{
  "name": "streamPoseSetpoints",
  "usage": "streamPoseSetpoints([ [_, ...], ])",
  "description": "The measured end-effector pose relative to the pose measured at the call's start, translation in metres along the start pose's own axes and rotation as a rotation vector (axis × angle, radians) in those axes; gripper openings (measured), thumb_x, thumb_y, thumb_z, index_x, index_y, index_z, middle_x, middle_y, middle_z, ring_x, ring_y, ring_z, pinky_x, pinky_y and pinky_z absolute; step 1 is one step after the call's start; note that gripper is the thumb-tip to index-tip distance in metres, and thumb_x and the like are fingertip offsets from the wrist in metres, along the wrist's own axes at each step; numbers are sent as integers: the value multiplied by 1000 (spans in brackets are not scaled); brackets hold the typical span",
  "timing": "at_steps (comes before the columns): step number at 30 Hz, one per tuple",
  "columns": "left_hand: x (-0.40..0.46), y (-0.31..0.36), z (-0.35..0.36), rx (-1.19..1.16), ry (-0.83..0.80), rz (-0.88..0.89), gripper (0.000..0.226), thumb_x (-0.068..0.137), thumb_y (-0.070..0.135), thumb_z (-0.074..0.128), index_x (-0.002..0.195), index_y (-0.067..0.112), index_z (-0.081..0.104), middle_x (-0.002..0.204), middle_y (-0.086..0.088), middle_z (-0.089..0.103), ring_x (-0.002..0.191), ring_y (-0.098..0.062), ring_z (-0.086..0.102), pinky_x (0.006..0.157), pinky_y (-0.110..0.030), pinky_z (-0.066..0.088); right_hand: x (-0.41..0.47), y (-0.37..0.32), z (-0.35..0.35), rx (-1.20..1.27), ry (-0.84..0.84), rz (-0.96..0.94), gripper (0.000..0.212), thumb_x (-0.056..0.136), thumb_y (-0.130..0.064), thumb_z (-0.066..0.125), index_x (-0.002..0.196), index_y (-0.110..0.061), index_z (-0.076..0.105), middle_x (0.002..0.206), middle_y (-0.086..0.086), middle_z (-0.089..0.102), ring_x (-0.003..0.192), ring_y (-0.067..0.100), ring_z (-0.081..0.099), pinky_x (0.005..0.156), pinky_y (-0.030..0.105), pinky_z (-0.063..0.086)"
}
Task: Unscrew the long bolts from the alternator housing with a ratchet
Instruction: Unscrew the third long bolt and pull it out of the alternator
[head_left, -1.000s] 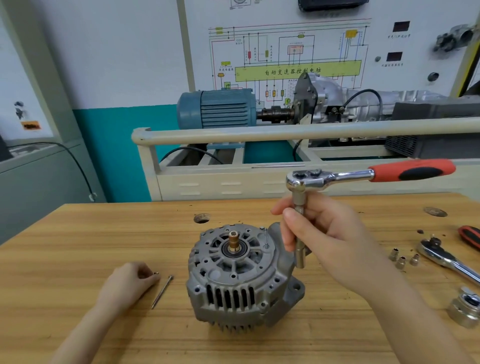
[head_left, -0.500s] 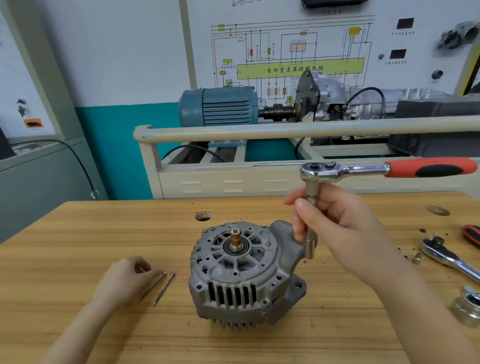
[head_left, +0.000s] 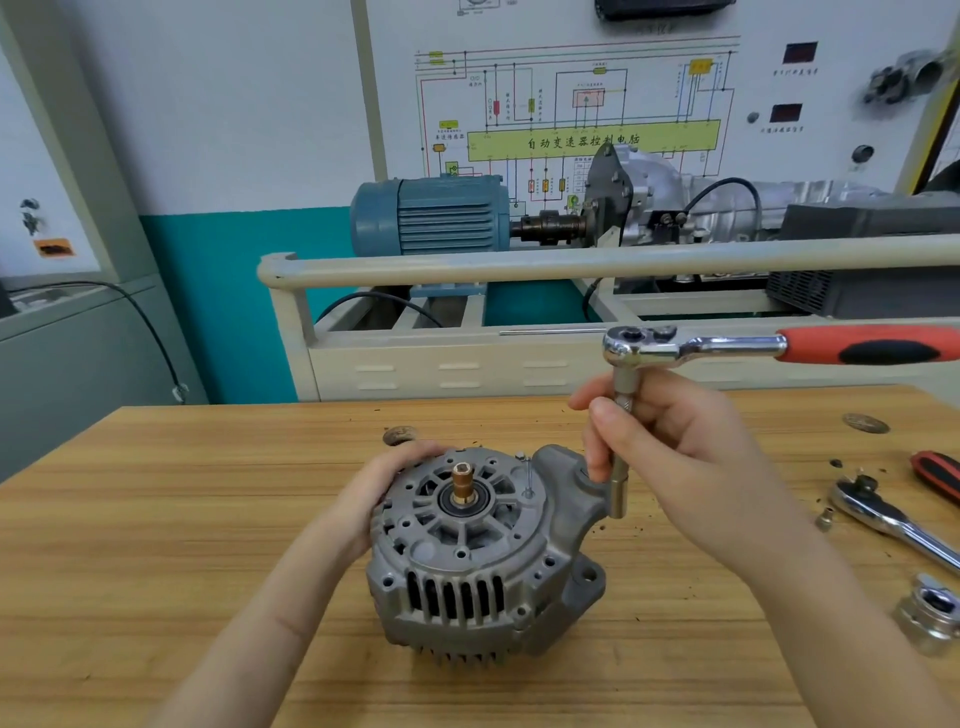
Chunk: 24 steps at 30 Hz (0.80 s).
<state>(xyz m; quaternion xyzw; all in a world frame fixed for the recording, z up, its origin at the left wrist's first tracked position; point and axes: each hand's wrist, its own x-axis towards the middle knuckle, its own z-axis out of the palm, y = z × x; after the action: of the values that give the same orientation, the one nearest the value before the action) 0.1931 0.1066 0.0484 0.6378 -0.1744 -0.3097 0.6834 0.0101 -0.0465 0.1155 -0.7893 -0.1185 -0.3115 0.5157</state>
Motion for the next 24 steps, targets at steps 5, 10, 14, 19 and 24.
streamPoseSetpoints([
  [5, -11, -6, -1, 0, 92, 34, 23, 90, 23, 46, 91, 11, 66, 81, -11, 73, 69, -24, 69, 62, -32, 54, 0, 0, 2, -4, -16, 12, 19, 91, -6, 47, 85, -20, 59, 60, -9, 60, 57, 3, 57, 59, 13, 46],
  [10, -41, -22, 11, 114, 378, 185, 26, 92, 34, 46, 96, 17, 66, 96, -2, 69, 92, -18, 63, 77, -31, 50, -1, -4, 4, 5, -11, 11, 20, 91, -5, 47, 84, -20, 59, 61, -6, 61, 56, 3, 58, 58, 12, 45],
  [14, -91, -44, 19, 415, 482, 321, 25, 85, 54, 44, 102, 39, 55, 98, 24, 58, 100, -6, 52, 80, -8, 40, -4, -9, 6, 25, -22, 0, 20, 91, -5, 48, 84, -20, 59, 60, -7, 61, 57, 4, 58, 59, 14, 47],
  [19, -122, -55, 4, 783, 484, 408, 83, 44, 78, 50, 120, 48, 35, 131, 13, 47, 125, -10, 39, 109, -39, 28, -6, -14, 7, 57, -48, 8, 20, 90, -3, 48, 83, -17, 59, 59, -7, 60, 56, 3, 57, 58, 14, 47],
  [24, -97, -52, 20, 786, 327, 423, 105, 41, 81, 57, 124, 64, -6, 150, 19, 5, 137, -4, 12, 113, -42, 19, -8, -15, 10, 64, -44, 1, 21, 90, -4, 48, 81, -19, 60, 60, -7, 62, 57, 3, 59, 59, 13, 47],
])
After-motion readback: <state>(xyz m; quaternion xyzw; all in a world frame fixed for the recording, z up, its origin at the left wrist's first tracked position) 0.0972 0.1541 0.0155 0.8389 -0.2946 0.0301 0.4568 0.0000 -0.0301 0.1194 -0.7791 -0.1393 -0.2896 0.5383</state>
